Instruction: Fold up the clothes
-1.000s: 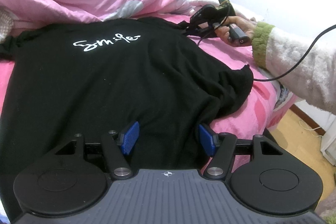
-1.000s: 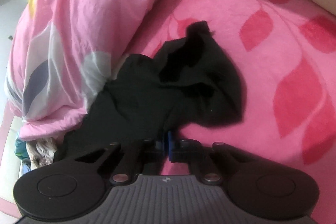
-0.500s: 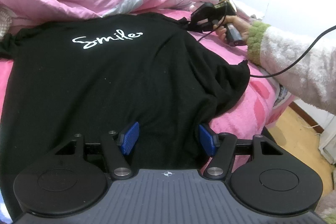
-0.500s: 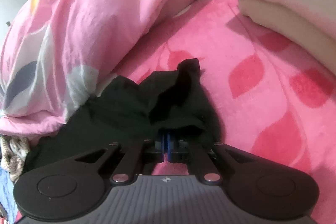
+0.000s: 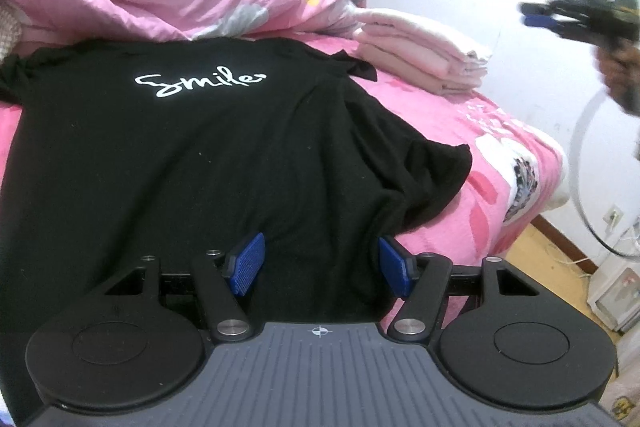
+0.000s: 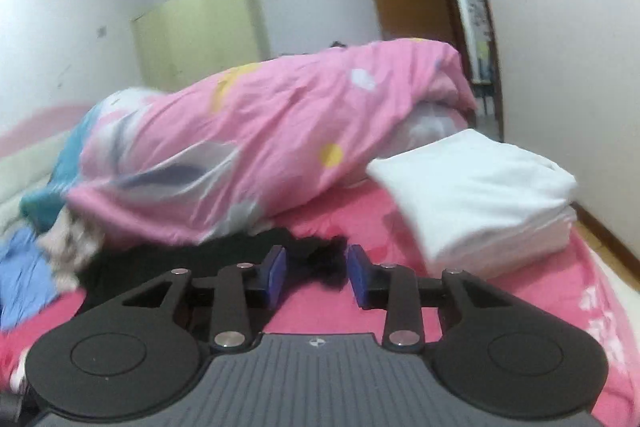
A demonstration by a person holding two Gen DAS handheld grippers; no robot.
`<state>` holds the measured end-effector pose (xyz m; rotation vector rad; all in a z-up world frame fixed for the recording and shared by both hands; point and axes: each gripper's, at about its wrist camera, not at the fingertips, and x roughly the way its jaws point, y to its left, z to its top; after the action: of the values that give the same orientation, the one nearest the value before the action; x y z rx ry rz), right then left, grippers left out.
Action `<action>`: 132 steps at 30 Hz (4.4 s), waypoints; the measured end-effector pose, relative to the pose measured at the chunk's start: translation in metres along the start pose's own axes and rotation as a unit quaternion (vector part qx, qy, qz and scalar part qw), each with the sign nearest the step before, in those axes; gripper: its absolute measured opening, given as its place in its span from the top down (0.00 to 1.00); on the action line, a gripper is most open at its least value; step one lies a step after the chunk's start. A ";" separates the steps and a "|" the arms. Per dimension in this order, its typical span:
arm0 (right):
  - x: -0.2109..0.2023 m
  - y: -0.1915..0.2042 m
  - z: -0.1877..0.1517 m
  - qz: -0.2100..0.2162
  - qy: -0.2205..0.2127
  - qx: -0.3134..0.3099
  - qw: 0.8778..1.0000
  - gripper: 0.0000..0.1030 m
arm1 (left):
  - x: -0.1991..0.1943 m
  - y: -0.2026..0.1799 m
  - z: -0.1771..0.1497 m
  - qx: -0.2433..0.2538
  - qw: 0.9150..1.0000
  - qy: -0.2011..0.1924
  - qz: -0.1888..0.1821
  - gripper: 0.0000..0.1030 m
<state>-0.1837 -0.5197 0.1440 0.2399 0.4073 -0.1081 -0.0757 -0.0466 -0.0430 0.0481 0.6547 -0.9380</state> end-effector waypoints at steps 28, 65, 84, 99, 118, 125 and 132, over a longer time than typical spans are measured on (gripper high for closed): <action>0.088 0.049 -0.156 0.193 0.072 0.280 0.938 1.00 | 0.072 -0.098 0.047 0.216 0.975 -0.044 -0.037 0.40; 0.154 0.024 -0.206 0.274 0.209 0.530 0.775 0.52 | 0.029 -0.025 0.048 -0.087 0.982 -0.075 -0.149 0.95; 0.113 -0.007 -0.137 0.195 0.157 0.394 0.884 0.98 | 0.066 -0.052 0.041 -0.046 0.981 -0.036 -0.183 0.95; 0.151 0.009 -0.204 0.289 0.280 0.550 0.732 0.52 | 0.039 -0.005 0.052 -0.123 0.971 -0.067 -0.194 0.95; 0.130 0.027 -0.150 0.265 0.186 0.397 0.859 0.95 | 0.064 -0.032 0.044 -0.102 0.967 -0.026 -0.232 0.89; 0.093 -0.005 -0.146 0.193 0.120 0.366 0.903 0.96 | 0.050 -0.032 0.026 -0.079 0.971 -0.001 -0.226 0.76; 0.076 -0.035 -0.195 0.115 0.118 0.423 0.891 0.95 | 0.028 -0.023 0.016 -0.057 0.982 0.010 -0.179 0.75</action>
<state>-0.1933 -0.5086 -0.0676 1.1727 0.5546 -0.0156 -0.0734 -0.0855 -0.0396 -0.1679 0.7488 -1.2450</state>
